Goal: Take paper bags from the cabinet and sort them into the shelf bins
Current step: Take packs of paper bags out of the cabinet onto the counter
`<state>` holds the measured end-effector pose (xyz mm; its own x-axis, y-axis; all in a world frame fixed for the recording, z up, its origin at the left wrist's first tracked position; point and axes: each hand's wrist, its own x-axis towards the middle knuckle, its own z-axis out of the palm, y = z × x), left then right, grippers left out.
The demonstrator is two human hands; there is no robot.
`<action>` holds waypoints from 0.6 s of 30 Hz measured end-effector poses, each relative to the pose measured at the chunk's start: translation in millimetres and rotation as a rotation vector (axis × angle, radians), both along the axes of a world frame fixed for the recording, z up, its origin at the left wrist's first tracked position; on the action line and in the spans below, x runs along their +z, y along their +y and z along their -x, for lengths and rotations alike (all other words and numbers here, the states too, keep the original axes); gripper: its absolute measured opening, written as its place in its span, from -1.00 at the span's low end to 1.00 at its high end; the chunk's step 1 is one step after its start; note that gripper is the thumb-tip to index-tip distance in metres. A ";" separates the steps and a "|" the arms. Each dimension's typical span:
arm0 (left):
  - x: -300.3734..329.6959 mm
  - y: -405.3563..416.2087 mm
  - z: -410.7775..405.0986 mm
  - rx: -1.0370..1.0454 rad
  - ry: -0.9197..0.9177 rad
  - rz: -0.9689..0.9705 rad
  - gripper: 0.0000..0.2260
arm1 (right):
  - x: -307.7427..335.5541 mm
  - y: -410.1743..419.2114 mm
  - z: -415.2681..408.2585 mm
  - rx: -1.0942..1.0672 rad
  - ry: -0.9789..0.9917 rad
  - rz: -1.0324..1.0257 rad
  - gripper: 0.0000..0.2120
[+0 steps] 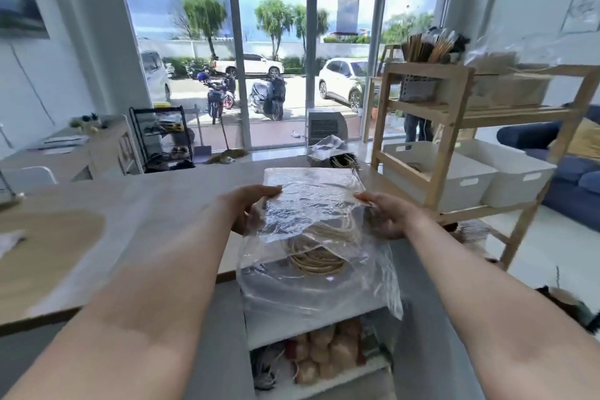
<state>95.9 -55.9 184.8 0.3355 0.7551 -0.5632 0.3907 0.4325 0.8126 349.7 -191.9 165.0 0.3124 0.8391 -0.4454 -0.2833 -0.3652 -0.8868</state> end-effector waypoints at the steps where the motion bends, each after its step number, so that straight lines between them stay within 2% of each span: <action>1: 0.6 5.2 0.9 0.045 -0.014 -0.002 -0.33 | 1.1 13.2 -3.5 0.030 -0.005 0.003 -0.75; 4: 2.9 11.1 1.7 0.139 -0.023 -0.003 -0.33 | 0.0 49.4 -14.3 0.107 -0.010 -0.005 -0.77; 9: 4.9 18.6 -6.5 0.265 0.062 -0.035 -0.51 | 2.9 96.9 -32.3 0.224 0.059 0.028 -0.73; 18: 3.1 66.5 -21.9 0.367 0.091 -0.001 -0.48 | -10.5 176.0 -48.2 0.311 0.037 0.046 -0.68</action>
